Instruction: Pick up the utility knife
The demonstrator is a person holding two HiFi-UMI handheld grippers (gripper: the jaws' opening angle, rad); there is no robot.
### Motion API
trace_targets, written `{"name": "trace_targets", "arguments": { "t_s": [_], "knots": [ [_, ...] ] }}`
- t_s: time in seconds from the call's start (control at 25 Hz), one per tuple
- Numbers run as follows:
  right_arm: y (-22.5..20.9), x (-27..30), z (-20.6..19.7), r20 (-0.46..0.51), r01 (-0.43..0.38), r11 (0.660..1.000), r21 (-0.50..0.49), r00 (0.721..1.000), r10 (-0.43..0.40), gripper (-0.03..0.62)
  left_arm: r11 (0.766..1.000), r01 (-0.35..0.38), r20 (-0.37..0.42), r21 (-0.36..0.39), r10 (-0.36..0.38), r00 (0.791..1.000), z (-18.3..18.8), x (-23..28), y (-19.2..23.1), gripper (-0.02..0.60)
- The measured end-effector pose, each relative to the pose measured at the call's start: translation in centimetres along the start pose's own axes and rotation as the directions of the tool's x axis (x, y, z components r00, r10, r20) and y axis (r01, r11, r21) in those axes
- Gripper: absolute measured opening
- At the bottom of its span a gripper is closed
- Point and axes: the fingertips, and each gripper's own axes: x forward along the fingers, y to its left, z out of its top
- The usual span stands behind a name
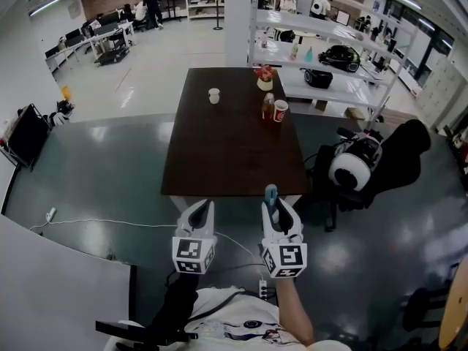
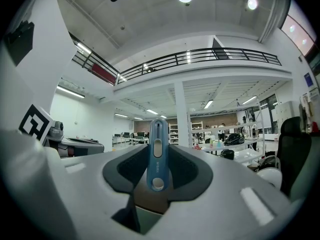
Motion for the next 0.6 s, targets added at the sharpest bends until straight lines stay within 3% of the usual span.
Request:
{"name": "trace_targets", "arguments": {
  "t_s": [0.6],
  "knots": [
    [-0.1,1.0,-0.7,-0.01,-0.002,1.0,0.0,1.0,0.002,0.127,1.0,0.001,-0.006,-0.007,-0.001,1.0,-0.5,1.0,0.6,-0.001]
  ]
}}
